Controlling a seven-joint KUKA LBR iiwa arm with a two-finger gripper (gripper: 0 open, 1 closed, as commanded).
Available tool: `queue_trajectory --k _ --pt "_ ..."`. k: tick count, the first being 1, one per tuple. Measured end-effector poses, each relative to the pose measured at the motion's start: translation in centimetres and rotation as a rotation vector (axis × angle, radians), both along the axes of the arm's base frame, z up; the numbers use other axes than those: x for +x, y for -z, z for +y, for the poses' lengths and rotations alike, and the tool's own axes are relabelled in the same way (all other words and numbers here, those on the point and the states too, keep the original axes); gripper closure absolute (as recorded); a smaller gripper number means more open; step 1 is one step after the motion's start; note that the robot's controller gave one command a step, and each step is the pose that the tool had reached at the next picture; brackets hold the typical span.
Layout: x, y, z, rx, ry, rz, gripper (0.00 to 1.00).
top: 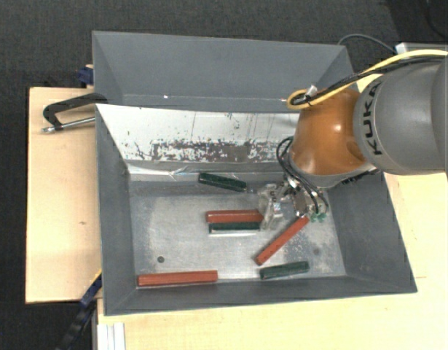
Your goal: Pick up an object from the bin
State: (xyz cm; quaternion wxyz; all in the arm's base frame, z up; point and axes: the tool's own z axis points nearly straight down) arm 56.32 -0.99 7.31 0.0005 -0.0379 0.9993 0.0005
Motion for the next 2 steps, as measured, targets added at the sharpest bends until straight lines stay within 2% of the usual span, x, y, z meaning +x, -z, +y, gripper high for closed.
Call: queue_trajectory --k 1,2 --pt "-0.1 -5.8 1.4 -0.001 -0.148 -0.002 1.00" --pt "-0.3 -8.1 1.7 -0.001 -0.281 -0.009 1.00"
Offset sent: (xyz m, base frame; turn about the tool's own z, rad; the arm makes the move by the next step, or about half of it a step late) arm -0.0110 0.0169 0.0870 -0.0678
